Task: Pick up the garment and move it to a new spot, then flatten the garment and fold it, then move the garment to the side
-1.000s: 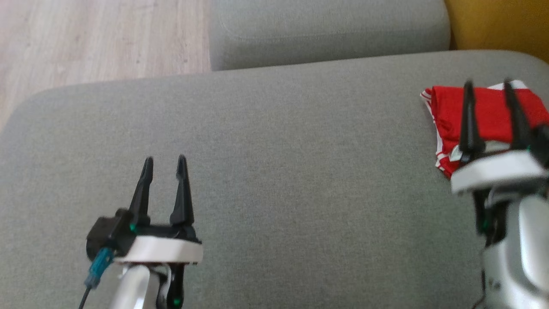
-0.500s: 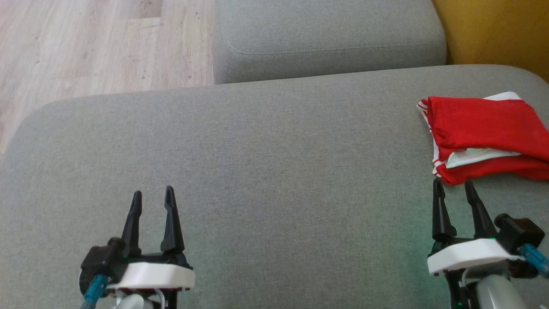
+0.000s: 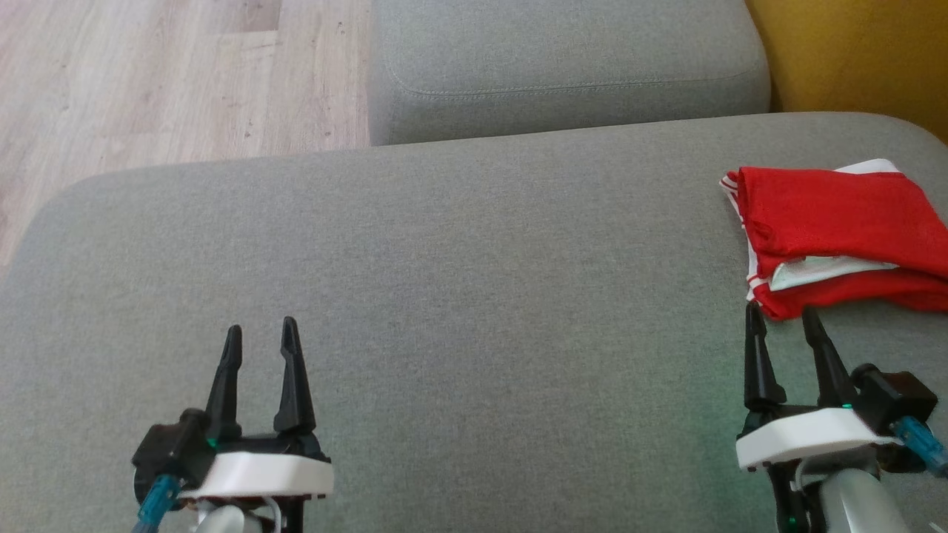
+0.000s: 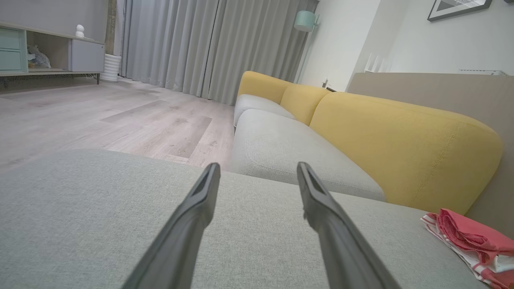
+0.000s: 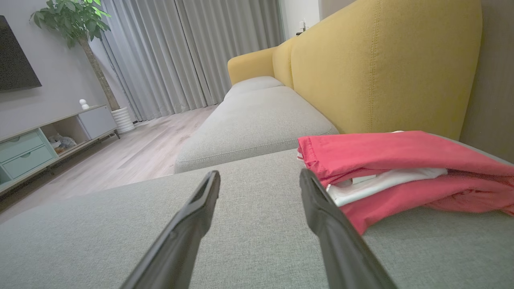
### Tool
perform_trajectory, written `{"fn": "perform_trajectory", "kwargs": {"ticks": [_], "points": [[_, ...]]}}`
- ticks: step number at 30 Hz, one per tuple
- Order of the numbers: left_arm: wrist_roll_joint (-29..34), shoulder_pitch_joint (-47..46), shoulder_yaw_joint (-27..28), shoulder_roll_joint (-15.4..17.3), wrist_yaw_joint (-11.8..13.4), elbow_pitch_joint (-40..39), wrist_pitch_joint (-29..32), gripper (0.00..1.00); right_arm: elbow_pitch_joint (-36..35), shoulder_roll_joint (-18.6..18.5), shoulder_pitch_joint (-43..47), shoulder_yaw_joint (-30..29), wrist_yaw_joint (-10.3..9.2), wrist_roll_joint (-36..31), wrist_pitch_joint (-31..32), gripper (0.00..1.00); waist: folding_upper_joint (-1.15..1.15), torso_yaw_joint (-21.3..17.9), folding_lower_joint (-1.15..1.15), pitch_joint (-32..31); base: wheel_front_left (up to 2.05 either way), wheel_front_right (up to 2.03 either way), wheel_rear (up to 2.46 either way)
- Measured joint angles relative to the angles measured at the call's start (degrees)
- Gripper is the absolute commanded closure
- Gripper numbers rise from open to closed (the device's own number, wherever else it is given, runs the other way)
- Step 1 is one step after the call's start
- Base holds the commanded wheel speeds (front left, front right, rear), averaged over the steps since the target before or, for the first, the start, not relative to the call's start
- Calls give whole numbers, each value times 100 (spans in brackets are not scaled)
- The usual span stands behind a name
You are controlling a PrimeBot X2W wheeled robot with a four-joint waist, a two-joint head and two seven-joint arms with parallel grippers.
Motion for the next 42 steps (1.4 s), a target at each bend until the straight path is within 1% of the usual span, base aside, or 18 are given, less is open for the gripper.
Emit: {"fn": "perform_trajectory", "kwargs": {"ticks": [7,15,26,27,33,42], "points": [[-4,1,7,0,2,-33,0,0,0,0,0,7,1,-42,0,0,0,-3,0,2,0,0,0],[-197,1,32,0,18,-48,0,0,-1,0,0,11,1,-42,0,0,0,5,0,2,0,0,0],[-224,1,35,0,68,-41,0,0,-13,0,0,51,1,-41,-1,0,0,9,0,2,0,0,0],[-260,2,33,-1,67,-26,0,100,2,1,2,56,1,-40,1,100,0,6,0,3,0,0,0],[-288,335,16,-4,58,477,22,100,500,18,386,65,1,-9,35,100,0,6,0,3,0,0,0],[-720,364,56,-4,52,506,162,100,476,20,407,38,0,482,169,100,0,9,0,12,0,0,0]]}}
